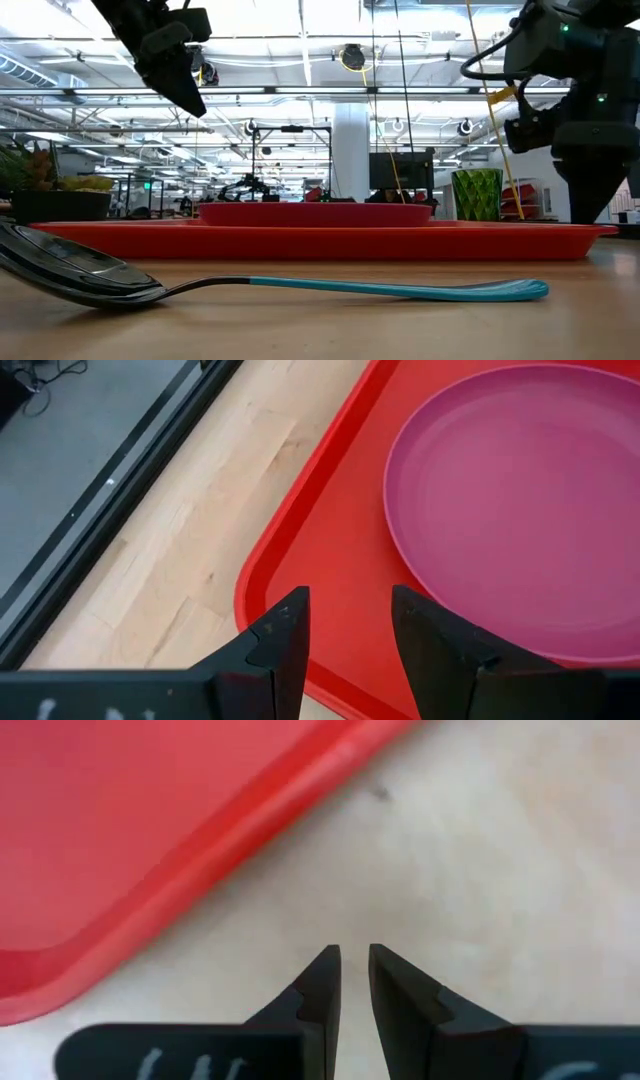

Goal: Pick and place plate/cup/fork/spoon on tray
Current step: Put the green glass on the top right of the red tray

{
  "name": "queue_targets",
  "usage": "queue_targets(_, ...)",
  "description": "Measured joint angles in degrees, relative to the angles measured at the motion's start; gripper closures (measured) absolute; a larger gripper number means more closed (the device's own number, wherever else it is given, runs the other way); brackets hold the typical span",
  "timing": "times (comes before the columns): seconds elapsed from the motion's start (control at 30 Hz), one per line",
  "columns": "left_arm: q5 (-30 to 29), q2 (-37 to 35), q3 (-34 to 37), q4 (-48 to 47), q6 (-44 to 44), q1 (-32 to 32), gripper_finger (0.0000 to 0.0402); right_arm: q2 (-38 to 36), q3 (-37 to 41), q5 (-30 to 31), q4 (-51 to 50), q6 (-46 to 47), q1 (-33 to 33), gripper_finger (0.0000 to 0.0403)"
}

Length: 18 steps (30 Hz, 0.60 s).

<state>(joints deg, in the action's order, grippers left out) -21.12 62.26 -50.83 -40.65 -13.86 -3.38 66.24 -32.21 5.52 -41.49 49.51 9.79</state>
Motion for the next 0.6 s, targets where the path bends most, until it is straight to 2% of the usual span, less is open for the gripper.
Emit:
queue_targets(0.17, 0.0, 0.0, 0.0, 0.2, 0.7, 0.0, 0.0257, -7.5, -0.7, 4.0, -4.8, -4.4, -3.5, 0.0353)
queue_targets(0.33, 0.0, 0.0, 0.0, 0.8, 1.6, 0.0, 0.0256, -12.9, -6.9, 10.6, -10.8, -14.4, -8.1, 0.0353)
queue_targets(0.6, 0.0, 0.0, 0.0, 1.3, 1.7, 0.0, 0.0256, -10.3, -20.5, 16.9, -15.8, -35.1, -17.0, 0.0353)
